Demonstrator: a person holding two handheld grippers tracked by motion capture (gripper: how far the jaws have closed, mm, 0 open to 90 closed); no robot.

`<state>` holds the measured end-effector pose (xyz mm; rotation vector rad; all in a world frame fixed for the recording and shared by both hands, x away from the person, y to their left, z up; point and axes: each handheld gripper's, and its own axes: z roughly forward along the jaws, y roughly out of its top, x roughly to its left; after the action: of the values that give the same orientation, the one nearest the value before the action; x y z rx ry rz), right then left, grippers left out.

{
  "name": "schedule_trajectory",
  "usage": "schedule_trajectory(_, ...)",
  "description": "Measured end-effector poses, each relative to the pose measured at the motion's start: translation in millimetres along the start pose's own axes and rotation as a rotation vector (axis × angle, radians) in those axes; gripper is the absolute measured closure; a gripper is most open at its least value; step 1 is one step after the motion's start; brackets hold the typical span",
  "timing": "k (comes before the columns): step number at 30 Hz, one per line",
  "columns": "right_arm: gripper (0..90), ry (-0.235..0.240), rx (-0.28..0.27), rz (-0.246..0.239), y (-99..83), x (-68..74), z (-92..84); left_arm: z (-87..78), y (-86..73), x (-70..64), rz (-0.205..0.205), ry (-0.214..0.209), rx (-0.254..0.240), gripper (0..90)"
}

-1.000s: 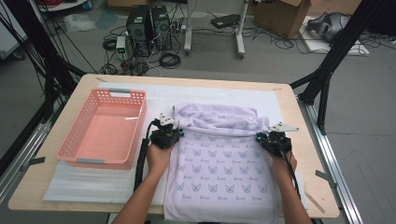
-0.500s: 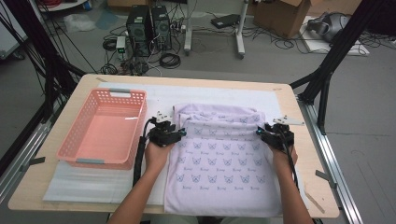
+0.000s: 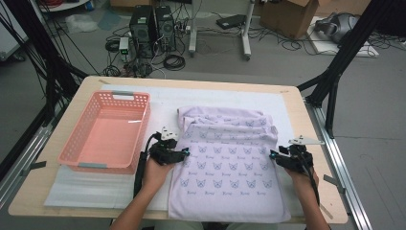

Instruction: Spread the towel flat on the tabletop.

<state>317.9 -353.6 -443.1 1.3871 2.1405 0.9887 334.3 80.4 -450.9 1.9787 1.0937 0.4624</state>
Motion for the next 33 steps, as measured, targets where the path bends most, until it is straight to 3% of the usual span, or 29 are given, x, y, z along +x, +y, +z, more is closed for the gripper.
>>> schedule_trajectory(2,68.9,-0.003,0.019,0.016,0.3,0.9,3.2,-1.2,0.3,1.6,0.008,-0.003,-0.002,82.6)
schedule_trajectory(5,84.6,0.036,0.022,0.011,2.2,4.7,5.7,-2.6,1.8,3.9,0.001,0.034,0.000,84.7)
schedule_trajectory(8,85.5,0.055,0.022,-0.016,3.3,9.7,6.4,-3.3,0.6,10.5,-0.036,0.050,-0.013,84.9)
schedule_trajectory(10,85.9,0.029,0.015,-0.025,3.1,7.9,5.5,-3.2,0.5,11.3,-0.031,0.070,-0.013,85.0)
schedule_trajectory(11,86.3,-0.012,0.013,-0.032,2.7,5.5,4.3,-2.7,0.5,11.5,-0.037,0.069,-0.018,84.9)
schedule_trajectory(13,86.4,-0.058,-0.004,-0.020,0.6,-3.4,1.7,-2.4,0.0,11.7,-0.042,0.051,-0.026,83.2)
schedule_trajectory(15,86.2,-0.090,-0.014,-0.007,-2.2,-7.7,0.9,-3.8,-0.8,10.6,-0.039,0.051,-0.017,74.8)
schedule_trajectory(16,84.8,-0.099,-0.020,-0.007,-3.1,-8.3,0.7,-4.8,-1.9,10.4,-0.057,0.032,-0.017,68.2)
schedule_trajectory(18,72.0,-0.064,-0.033,0.014,-3.4,-9.2,-0.3,-8.7,-4.3,9.8,-0.058,0.017,-0.016,57.6)
schedule_trajectory(20,62.2,-0.046,-0.053,0.026,-3.4,-9.3,-4.3,-12.7,-6.3,8.2,-0.055,-0.008,-0.028,54.3)
schedule_trajectory(25,57.8,-0.009,-0.092,0.028,-6.4,-8.6,-20.1,-21.8,-16.2,2.8,-0.063,-0.060,-0.023,49.9)
schedule_trajectory(33,54.2,0.041,-0.062,0.023,-26.8,1.4,-33.0,-45.8,-35.4,-10.1,-0.067,-0.109,-0.004,48.5)
